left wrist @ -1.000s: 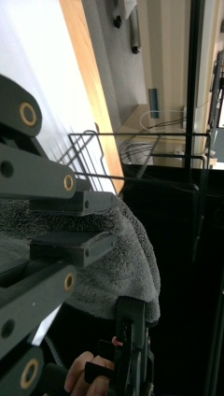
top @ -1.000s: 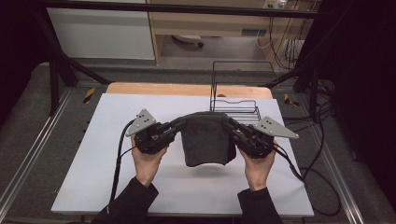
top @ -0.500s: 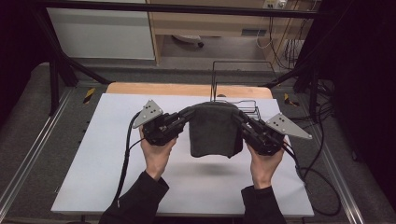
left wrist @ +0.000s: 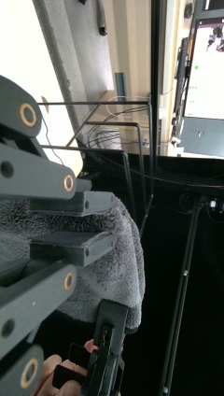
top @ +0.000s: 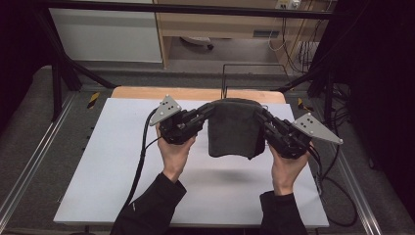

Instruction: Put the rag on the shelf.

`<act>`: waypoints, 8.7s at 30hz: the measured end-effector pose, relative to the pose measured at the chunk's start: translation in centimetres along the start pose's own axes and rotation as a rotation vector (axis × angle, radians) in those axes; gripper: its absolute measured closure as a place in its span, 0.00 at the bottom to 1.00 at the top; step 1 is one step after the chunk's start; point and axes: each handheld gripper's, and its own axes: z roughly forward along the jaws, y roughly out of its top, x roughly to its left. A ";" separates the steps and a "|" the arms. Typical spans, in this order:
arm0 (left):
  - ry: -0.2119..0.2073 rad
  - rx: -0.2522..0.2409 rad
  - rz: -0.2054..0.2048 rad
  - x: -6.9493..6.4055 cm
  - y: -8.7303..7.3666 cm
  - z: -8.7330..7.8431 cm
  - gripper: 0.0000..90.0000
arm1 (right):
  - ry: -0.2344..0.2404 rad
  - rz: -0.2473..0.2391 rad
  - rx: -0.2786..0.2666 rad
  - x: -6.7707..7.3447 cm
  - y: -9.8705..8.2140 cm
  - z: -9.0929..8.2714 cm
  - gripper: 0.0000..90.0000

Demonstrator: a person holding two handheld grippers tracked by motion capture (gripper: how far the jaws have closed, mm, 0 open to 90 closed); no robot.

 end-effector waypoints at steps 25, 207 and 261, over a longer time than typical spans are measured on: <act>-0.022 -0.110 -0.006 -0.4 4.2 3.5 0.90 | -0.072 -0.033 -0.096 -1.7 4.5 0.3 0.87; -0.098 0.235 0.100 1.2 2.1 9.5 0.86 | 0.001 -0.038 0.195 -9.0 7.0 3.3 0.89; 0.054 0.491 0.129 5.0 -0.1 3.2 0.35 | 0.079 -0.016 0.304 -6.6 1.5 2.9 0.11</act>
